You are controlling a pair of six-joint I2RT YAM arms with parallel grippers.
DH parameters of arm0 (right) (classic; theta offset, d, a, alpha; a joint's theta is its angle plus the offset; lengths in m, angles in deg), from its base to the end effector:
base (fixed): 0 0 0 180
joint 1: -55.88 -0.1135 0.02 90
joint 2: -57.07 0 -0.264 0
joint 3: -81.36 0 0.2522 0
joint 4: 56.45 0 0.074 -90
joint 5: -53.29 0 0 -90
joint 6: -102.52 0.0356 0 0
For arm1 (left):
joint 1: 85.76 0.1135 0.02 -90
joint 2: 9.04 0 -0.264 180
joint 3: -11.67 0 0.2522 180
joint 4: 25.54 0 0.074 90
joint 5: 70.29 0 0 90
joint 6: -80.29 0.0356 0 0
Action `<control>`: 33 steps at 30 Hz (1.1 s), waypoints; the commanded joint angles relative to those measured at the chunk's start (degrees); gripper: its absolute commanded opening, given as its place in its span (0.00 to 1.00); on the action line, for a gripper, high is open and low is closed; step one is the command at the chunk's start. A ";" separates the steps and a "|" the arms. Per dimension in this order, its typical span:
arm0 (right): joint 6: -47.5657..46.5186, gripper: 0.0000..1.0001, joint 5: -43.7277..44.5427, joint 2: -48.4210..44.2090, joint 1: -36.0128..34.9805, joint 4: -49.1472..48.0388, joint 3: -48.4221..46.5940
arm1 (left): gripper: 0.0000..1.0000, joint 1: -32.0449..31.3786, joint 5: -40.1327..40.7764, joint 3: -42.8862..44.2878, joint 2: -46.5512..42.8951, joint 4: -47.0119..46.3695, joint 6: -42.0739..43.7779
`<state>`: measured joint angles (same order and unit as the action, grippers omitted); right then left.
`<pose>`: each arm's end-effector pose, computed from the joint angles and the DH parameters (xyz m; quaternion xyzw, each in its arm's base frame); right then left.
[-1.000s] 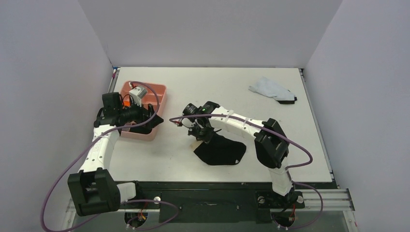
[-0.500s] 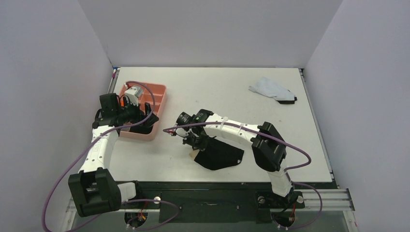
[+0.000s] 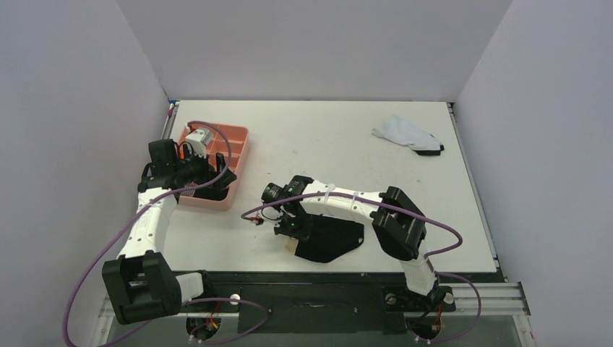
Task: Roll the underwear
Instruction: Fold the underwear at the center of the board, then move the underwear to the center of the board.
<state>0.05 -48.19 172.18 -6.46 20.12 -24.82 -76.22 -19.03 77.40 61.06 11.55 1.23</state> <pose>0.1746 0.3485 0.2049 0.6071 -0.7874 -0.1071 0.0067 0.2580 0.0208 0.2751 0.1468 0.8583 -0.2286 0.4353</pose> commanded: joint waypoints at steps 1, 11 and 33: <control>-3.74 0.09 -2.57 -0.68 -0.14 2.01 2.58 | 0.97 0.51 0.11 1.32 -1.03 -2.44 0.02; -8.90 0.67 -5.16 -7.35 3.78 0.90 10.49 | 0.97 0.83 -0.24 0.84 -1.45 -2.97 1.99; -9.99 0.70 -6.85 -18.37 31.93 -6.47 22.25 | 0.97 -30.10 4.94 0.54 5.99 -5.72 8.57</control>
<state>-9.96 -55.14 156.18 22.24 16.91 -4.47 -99.67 -18.92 75.41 65.11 7.90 5.73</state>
